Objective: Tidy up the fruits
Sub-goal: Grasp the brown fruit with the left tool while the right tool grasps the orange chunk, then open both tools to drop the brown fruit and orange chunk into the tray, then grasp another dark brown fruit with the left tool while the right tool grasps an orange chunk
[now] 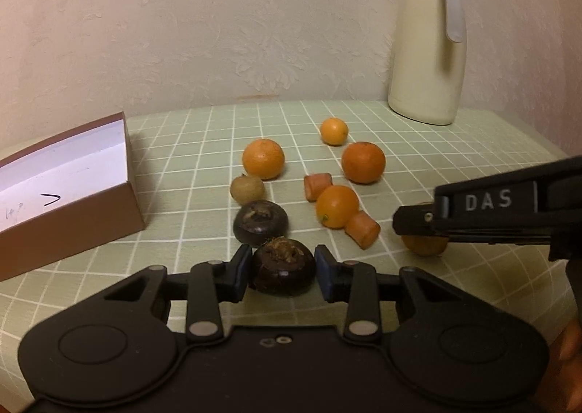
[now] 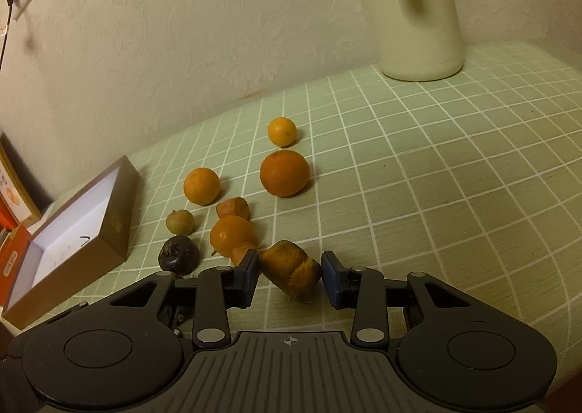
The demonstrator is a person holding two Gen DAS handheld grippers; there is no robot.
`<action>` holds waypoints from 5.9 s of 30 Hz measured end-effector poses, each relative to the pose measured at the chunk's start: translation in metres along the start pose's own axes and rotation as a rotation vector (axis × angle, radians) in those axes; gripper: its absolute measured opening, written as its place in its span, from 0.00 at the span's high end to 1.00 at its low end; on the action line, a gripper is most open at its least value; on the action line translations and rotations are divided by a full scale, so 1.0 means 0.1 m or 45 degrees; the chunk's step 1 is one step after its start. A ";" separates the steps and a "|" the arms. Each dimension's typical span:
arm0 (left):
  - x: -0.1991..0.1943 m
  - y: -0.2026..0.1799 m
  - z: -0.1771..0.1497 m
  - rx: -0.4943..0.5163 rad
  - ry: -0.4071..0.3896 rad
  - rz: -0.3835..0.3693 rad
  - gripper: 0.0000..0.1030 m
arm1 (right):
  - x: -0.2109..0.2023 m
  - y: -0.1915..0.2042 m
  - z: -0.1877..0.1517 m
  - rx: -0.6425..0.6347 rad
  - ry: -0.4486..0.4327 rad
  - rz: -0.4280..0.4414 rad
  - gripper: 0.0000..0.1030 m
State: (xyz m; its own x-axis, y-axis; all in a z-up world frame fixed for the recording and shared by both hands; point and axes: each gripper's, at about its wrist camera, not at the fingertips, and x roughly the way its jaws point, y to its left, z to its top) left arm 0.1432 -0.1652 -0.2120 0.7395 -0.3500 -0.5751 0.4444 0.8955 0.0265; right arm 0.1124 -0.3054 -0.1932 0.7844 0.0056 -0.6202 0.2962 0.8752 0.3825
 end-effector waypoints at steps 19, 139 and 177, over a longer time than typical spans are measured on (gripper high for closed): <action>-0.70 0.72 0.22 -0.129 -0.168 0.249 0.73 | -0.18 0.73 0.04 -0.162 -0.077 0.124 0.63; -1.31 1.32 0.34 -0.189 -0.245 0.386 0.19 | -0.69 0.80 0.46 -0.220 -0.412 0.144 0.00; 0.17 0.17 0.15 -0.039 0.033 0.051 0.49 | -0.83 -0.02 0.24 -0.167 -0.242 0.014 0.16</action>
State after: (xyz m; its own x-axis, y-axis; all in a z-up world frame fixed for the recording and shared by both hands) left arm 0.1708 -0.1601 -0.2089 0.7430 -0.3067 -0.5948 0.3986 0.9168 0.0251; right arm 0.0602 -0.3193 -0.1260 0.8793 -0.0648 -0.4718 0.2235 0.9310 0.2887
